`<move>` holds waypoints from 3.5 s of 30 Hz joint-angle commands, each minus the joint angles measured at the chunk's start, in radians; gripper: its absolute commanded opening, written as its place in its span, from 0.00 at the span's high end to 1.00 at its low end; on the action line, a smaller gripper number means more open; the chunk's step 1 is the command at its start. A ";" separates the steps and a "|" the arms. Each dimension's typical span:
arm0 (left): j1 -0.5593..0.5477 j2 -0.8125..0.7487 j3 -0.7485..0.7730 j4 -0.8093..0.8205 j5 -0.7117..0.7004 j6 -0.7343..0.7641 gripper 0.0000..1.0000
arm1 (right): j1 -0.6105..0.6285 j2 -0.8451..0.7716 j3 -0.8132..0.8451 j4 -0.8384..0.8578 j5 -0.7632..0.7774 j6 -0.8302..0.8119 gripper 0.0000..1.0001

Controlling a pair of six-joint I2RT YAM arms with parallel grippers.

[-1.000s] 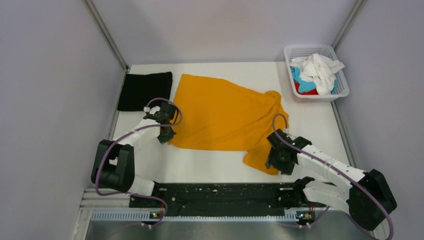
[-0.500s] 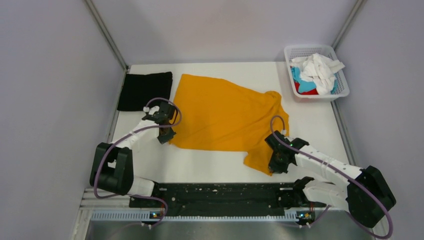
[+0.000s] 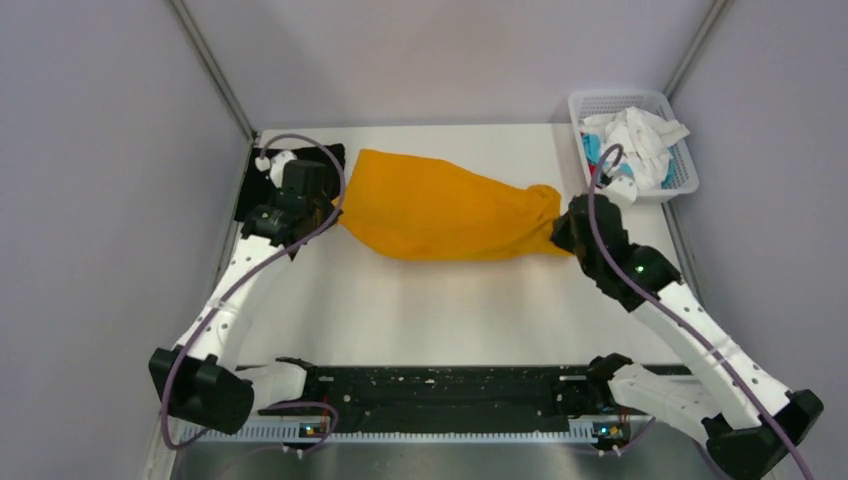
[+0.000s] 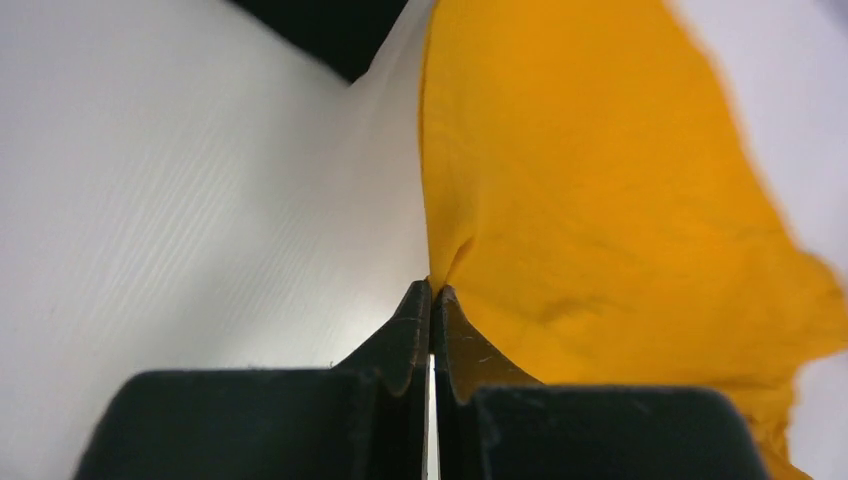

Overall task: Fold and stack the t-shirts
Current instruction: Flatten out the tshirt

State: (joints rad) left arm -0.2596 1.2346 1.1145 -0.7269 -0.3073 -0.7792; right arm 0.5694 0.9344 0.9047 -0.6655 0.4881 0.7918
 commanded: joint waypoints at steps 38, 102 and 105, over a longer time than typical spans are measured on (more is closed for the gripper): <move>-0.002 -0.285 0.670 -0.014 0.167 0.193 1.00 | -0.013 0.070 1.045 0.146 -0.163 -0.607 1.00; 0.039 0.516 0.029 0.264 0.486 0.218 0.01 | -0.336 1.124 0.492 0.709 -0.617 -0.225 0.02; 0.040 0.517 0.014 0.262 0.469 0.218 0.01 | -0.329 1.124 0.468 0.754 -0.596 -0.215 0.02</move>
State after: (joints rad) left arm -0.2222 1.7885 1.1530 -0.4877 0.1852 -0.5747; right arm 0.2222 2.0460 1.3521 0.0311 -0.1287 0.5671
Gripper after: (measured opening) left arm 0.987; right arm 0.980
